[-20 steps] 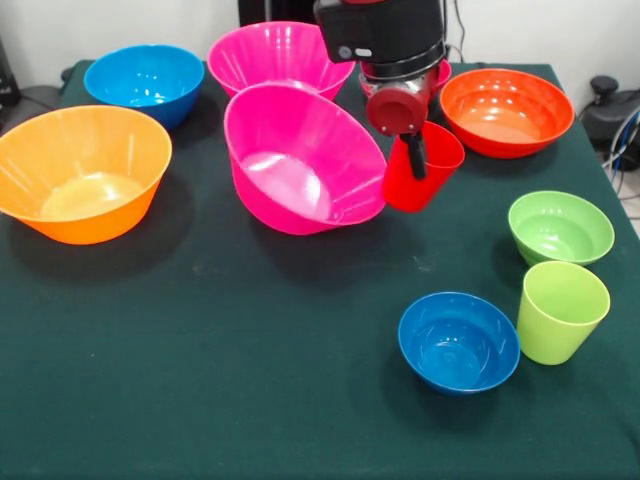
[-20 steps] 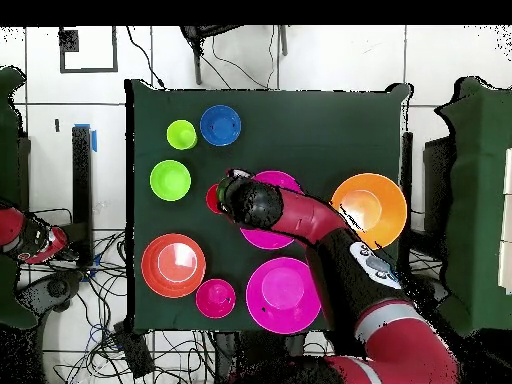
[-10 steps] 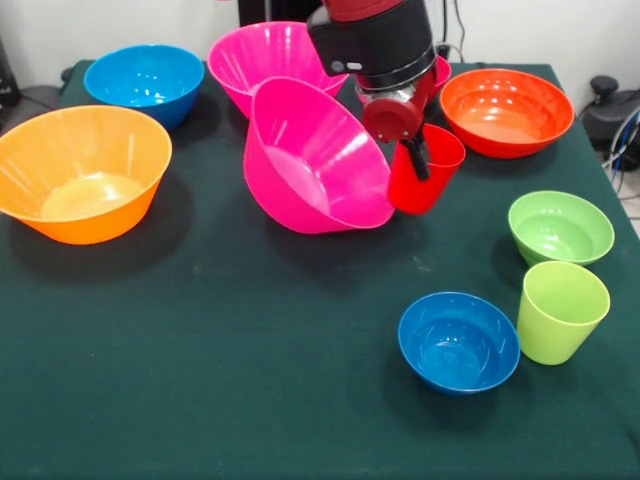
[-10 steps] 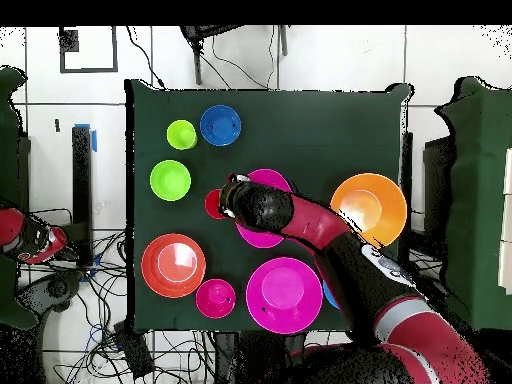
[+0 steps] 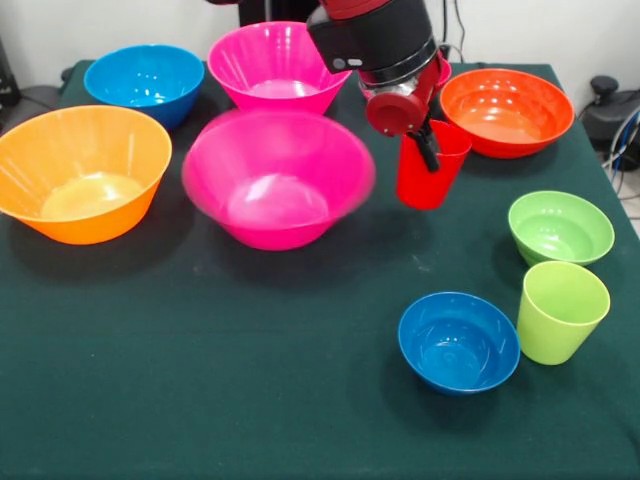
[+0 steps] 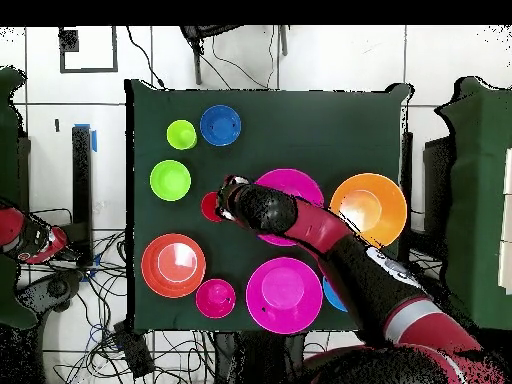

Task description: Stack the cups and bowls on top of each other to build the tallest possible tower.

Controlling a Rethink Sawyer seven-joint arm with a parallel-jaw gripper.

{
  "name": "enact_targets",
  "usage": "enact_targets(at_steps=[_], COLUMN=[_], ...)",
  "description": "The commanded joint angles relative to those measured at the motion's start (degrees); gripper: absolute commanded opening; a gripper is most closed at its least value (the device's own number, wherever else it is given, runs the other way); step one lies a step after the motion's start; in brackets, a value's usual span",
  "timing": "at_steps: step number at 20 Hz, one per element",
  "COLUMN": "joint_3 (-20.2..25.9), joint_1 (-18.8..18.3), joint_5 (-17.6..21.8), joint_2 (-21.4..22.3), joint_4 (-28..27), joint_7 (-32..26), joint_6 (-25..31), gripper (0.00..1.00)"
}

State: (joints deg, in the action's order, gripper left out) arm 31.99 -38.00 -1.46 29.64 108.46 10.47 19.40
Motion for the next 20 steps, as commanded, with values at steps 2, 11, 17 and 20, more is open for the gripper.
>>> enact_targets(at_steps=[2,11,17,20], joint_3=[7.29,0.83,-2.82,-3.89], joint_1=[-2.00,1.87,4.28,5.05], joint_5=[3.09,6.78,9.10,9.71], joint_2=[-1.46,-4.76,-6.20,-6.47], joint_4=[3.90,-1.66,-4.96,-5.81], joint_7=[10.63,10.44,11.21,11.50], joint_6=[-2.26,-4.51,-5.53,-5.64], gripper=[0.00,0.00,0.00,0.00])
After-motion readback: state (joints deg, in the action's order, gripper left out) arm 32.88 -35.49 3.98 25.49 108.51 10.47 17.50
